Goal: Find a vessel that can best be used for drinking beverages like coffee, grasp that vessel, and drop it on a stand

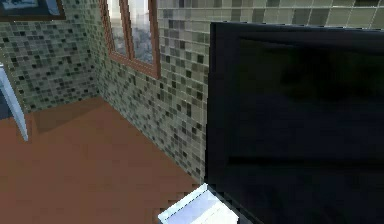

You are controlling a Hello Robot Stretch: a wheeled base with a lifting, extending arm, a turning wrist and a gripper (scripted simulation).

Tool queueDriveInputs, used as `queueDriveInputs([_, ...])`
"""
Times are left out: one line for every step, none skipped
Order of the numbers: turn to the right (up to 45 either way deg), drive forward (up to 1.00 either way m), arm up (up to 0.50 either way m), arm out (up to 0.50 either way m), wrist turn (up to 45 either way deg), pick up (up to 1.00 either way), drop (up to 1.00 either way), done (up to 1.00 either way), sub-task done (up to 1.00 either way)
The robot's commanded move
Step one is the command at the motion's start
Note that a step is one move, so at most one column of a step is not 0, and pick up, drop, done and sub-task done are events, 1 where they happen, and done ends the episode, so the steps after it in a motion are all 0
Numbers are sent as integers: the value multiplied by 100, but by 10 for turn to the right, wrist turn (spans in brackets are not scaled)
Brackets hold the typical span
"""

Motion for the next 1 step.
queueDriveInputs([0,0,0,-10,0,0,0,0,0])
